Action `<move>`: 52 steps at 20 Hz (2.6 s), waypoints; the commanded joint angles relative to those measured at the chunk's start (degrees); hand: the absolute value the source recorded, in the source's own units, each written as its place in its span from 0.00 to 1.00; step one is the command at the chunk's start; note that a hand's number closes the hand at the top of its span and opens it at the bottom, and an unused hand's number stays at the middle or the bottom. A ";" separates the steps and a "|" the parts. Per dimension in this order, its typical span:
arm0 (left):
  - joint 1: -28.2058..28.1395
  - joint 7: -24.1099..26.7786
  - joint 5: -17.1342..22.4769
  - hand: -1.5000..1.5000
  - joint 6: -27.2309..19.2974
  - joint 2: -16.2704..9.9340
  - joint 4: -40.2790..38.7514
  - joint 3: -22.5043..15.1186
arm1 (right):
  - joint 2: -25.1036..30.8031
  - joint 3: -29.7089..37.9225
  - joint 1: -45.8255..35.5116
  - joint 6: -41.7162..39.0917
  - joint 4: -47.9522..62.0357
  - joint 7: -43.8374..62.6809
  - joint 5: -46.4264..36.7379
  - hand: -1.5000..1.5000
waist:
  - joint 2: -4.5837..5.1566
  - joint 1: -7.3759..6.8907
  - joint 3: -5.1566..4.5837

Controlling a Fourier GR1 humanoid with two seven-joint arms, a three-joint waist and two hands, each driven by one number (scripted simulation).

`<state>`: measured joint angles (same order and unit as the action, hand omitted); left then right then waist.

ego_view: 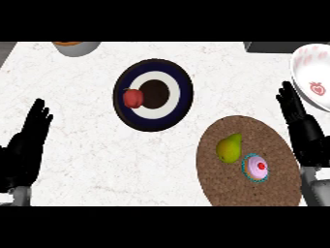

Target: Pick the cupcake from the placemat and place it in the bowl

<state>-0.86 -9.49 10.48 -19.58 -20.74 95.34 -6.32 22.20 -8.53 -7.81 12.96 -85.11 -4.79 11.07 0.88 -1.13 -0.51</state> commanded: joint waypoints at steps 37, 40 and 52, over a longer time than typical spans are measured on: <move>12.08 2.79 -3.55 0.50 10.31 -1.73 -9.76 5.38 | 39.01 7.73 5.47 -32.67 -32.04 24.81 -10.18 0.00 | -0.48 -0.95 0.40; 13.04 4.62 -4.42 0.50 10.02 -1.09 -11.80 5.70 | 36.65 -0.69 0.40 -34.80 -28.13 27.82 -13.87 0.00 | -0.27 -1.25 0.42; 6.97 5.40 -5.44 0.50 10.49 0.21 -7.88 6.79 | 27.21 -13.41 -9.57 -50.60 -21.78 39.41 -15.63 0.00 | -0.89 0.47 0.46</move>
<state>8.50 -5.79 5.59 -9.37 -20.82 87.04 -0.04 51.11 -18.91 -16.11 -33.02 -106.17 29.45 -4.38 0.18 -1.24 -0.04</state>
